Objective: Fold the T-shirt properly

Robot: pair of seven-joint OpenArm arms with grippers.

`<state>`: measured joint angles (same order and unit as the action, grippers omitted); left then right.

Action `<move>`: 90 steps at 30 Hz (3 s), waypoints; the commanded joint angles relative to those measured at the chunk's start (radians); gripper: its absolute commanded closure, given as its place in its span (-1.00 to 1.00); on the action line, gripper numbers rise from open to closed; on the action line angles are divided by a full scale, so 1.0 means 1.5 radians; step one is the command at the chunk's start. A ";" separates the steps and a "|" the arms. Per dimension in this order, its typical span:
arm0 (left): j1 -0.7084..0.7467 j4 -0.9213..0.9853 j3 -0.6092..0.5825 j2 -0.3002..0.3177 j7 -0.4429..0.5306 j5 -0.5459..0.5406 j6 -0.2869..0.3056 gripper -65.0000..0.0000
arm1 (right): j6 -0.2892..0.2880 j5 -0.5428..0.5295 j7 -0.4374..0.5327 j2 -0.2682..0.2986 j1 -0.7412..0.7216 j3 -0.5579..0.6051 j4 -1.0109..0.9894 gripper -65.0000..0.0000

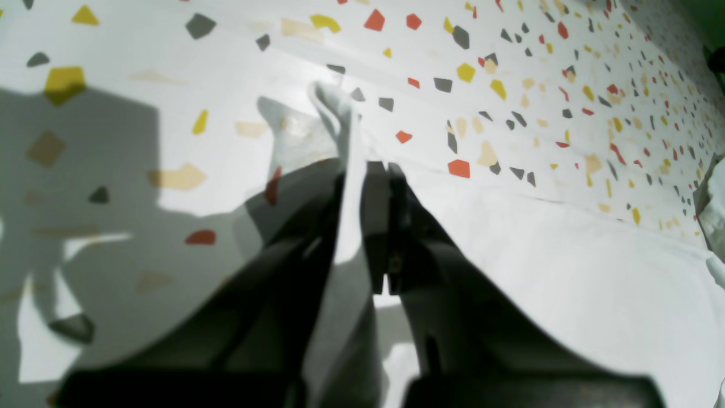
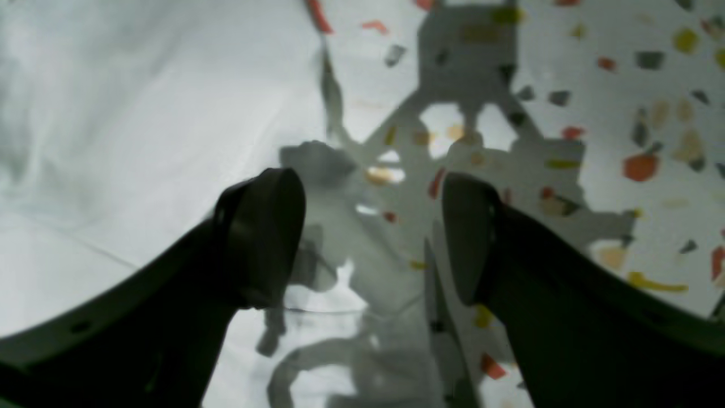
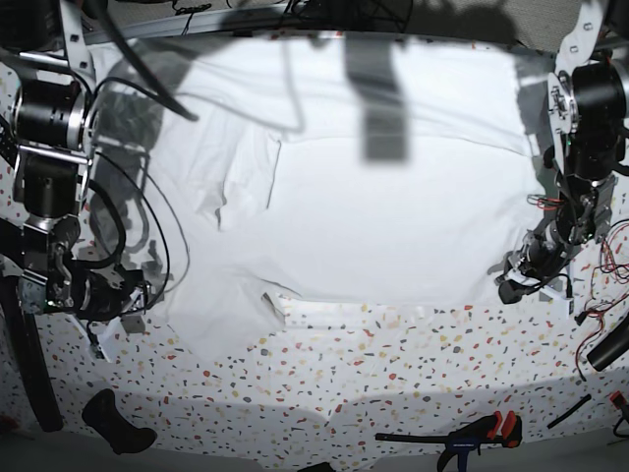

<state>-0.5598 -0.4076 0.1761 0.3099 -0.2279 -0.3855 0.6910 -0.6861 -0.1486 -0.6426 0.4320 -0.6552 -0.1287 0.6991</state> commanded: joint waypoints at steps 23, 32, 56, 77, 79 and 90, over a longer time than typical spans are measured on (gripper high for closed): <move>-0.015 -0.006 -0.001 0.006 -0.004 -0.001 0.005 1.00 | -0.008 -0.030 0.056 -0.028 0.053 -0.001 0.009 0.89; -0.021 -0.006 -0.001 0.006 0.023 0.000 0.005 1.00 | -0.008 -0.030 0.064 -0.028 0.018 -0.001 0.009 1.00; -0.070 -0.026 -0.001 0.044 -0.101 -0.150 0.005 1.00 | -0.008 -0.101 -0.054 -0.024 -0.075 -0.001 0.087 1.00; 0.084 -0.381 -0.001 0.104 -0.416 -0.379 0.005 1.00 | -0.008 -0.131 -0.123 -0.001 0.217 -0.024 0.488 1.00; 0.129 -0.444 0.000 0.115 -0.416 -0.380 0.005 1.00 | -0.008 -0.131 -0.127 0.001 0.241 -0.041 0.516 1.00; 0.328 -0.711 0.001 0.156 -0.424 -0.372 0.005 1.00 | -0.008 -0.155 -0.131 0.019 0.354 -0.133 0.567 1.00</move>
<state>-0.0494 -1.4586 0.1692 0.5262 -0.8768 -0.9234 0.6891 -0.6903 -0.3729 -0.8581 0.4404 -0.1043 -0.3195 1.5314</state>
